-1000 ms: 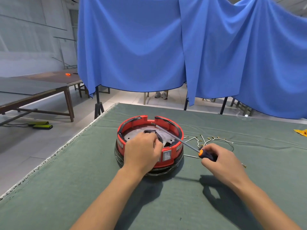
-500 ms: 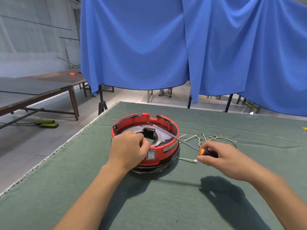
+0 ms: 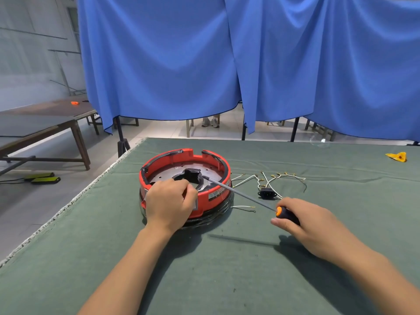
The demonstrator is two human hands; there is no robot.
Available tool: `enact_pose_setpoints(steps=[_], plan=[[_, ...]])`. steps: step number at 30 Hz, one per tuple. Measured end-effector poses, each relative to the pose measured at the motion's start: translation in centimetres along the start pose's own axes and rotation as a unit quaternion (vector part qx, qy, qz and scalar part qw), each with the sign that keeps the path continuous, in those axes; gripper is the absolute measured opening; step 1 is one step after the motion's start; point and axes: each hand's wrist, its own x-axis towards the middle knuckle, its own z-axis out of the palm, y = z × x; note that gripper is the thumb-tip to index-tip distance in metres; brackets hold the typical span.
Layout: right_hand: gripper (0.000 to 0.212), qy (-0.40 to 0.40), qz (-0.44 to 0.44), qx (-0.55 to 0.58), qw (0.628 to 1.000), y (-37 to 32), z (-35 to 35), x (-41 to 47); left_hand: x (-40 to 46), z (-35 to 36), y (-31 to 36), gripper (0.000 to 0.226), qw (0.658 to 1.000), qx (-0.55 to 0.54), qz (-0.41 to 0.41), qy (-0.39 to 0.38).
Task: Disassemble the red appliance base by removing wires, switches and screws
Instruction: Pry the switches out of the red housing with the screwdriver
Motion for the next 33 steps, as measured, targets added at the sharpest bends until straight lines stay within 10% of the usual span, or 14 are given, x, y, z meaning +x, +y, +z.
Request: enact_pose_setpoints(steps=[9,15,24,33], plan=[[0.033,0.030,-0.015,-0.048,0.998,-1.1,0.3,-0.8,-0.5,0.1,0.0,0.046,0.994,-0.098,-0.034,0.024],[0.075,0.045,0.000,-0.125,0.991,-0.8,0.1,-1.1,-0.6,-0.3,0.5,0.057,0.994,-0.096,-0.055,-0.009],[0.077,0.039,0.024,-0.174,0.984,0.2,0.5,-0.8,-0.8,-0.3,0.6,0.019,0.985,-0.117,-0.122,0.036],[0.060,0.058,0.029,-0.169,0.983,0.2,0.7,-0.8,-0.8,-0.5,0.6,0.030,0.991,-0.064,-0.113,-0.021]])
